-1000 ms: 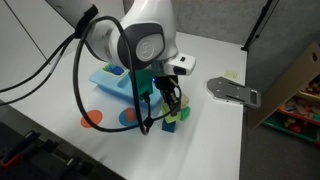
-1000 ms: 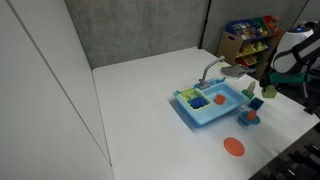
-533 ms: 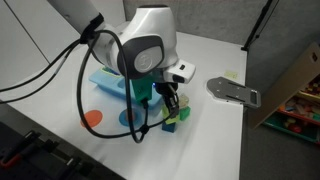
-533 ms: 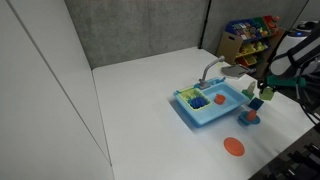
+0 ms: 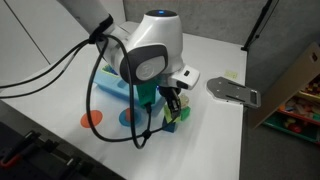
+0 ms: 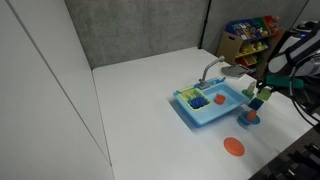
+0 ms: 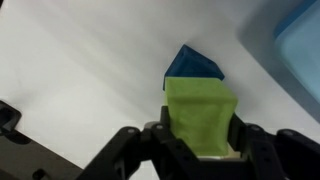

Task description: Put the light green building block on top of the blue building block

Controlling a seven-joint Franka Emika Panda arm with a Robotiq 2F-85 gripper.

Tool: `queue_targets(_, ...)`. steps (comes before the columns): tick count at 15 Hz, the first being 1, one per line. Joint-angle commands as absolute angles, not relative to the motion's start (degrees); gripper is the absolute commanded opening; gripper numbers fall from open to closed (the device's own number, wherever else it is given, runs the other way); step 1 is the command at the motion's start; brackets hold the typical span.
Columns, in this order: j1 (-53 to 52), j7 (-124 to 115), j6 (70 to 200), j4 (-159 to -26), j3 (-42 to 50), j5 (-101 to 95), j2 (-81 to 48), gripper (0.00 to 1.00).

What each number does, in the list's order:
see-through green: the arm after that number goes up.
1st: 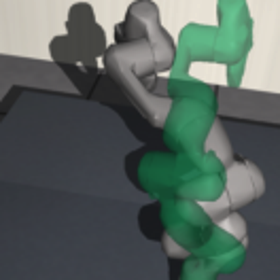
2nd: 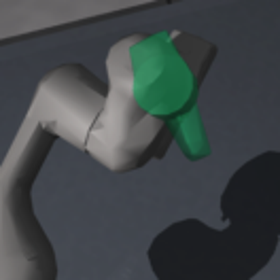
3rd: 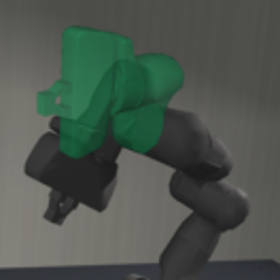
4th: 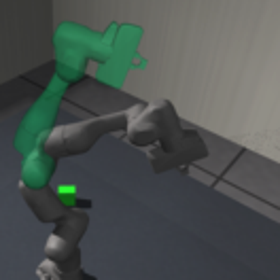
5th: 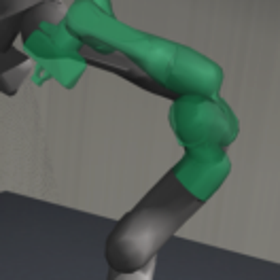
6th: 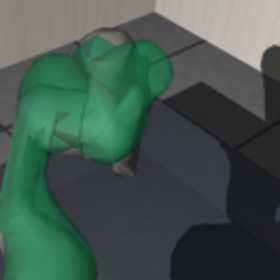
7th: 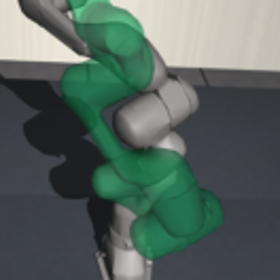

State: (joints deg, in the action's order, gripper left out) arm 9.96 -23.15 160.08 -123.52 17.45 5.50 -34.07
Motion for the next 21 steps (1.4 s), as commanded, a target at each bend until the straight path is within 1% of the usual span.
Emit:
queue_targets(1,13.23,-19.07,160.94,-121.5,14.48,8.79,-35.4,0.27)
queue_targets(9,13.94,-17.59,161.26,-119.68,13.05,10.21,-38.1,0.27)
queue_targets(10,13.86,-17.6,161.35,-119.57,13.08,10.15,-38.33,0.77)
queue_targets(11,13.64,-17.63,161.73,-119.79,13.25,9.99,-38.23,0.8)
queue_targets(12,13.67,-17.44,161.9,-119.99,13.18,9.97,-38.0,0.85)
queue_targets(13,13.6,-17.32,162.14,-120.44,13.21,9.93,-37.39,0.93)
queue_targets(14,13.61,-16.95,162.39,-121.07,13.13,9.89,-36.45,1.0)
queue_targets(21,8.58,-16.84,160.6,-124.67,17.15,5.95,-31.06,1.0)
